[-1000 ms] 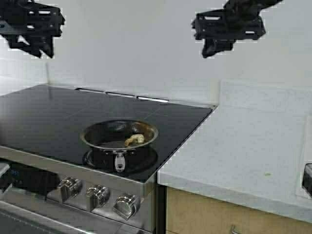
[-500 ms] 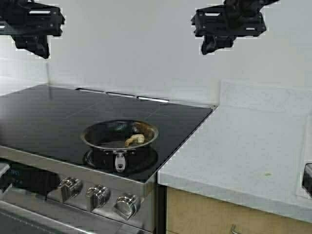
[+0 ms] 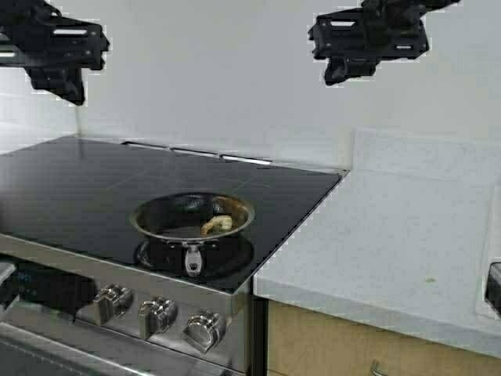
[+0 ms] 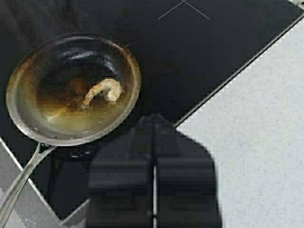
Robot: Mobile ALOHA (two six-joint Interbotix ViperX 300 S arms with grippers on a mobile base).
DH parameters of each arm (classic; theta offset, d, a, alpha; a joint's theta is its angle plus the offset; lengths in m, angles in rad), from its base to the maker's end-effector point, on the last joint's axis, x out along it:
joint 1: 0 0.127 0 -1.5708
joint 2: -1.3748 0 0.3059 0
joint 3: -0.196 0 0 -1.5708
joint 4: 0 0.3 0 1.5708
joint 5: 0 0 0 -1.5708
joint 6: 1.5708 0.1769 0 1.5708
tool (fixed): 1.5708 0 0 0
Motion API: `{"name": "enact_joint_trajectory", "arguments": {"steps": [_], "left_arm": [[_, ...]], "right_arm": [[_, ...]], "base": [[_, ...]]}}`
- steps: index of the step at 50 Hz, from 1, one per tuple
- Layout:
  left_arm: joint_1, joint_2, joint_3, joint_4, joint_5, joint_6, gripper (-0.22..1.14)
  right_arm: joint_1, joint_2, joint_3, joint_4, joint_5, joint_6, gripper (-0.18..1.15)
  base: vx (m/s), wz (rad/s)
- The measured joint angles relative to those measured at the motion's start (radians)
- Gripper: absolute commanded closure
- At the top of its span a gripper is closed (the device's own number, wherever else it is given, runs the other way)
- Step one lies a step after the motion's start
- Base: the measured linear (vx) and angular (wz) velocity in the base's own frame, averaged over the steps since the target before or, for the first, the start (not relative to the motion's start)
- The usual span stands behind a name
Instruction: Add oil to the pan and cook the shrimp and serve it
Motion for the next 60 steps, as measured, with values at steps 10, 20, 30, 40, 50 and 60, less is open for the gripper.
{"name": "enact_joint_trajectory", "arguments": {"steps": [10,20,30,40,50,60], "left_arm": [[0.0,0.005,0.031,-0.005,-0.144,-0.005,0.05],[0.0,0.025,0.075,-0.031,-0.235,-0.063,-0.07],[0.0,0.12,0.143,-0.052,-0.344,-0.153,-0.09],[0.0,0.319,0.213,-0.074,-0.575,-0.202,-0.09],[0.0,0.574,0.224,-0.075,-0.873,-0.295,-0.09],[0.0,0.877,0.176,-0.049,-1.149,-0.376,-0.09]], "right_arm": [[0.0,0.0,0.0,0.0,0.0,0.0,0.92],[-0.002,0.0,-0.002,0.0,0.0,0.0,0.92],[0.0,0.0,0.0,0.0,0.0,0.0,0.92],[0.0,0.0,0.0,0.0,0.0,0.0,0.92],[-0.002,-0.002,0.0,0.0,0.0,0.0,0.92],[0.0,-0.002,-0.002,0.0,0.0,0.0,0.92]], "base": [[0.0,0.0],[0.0,0.0],[0.0,0.0],[0.0,0.0],[0.0,0.0],[0.0,0.0]]}}
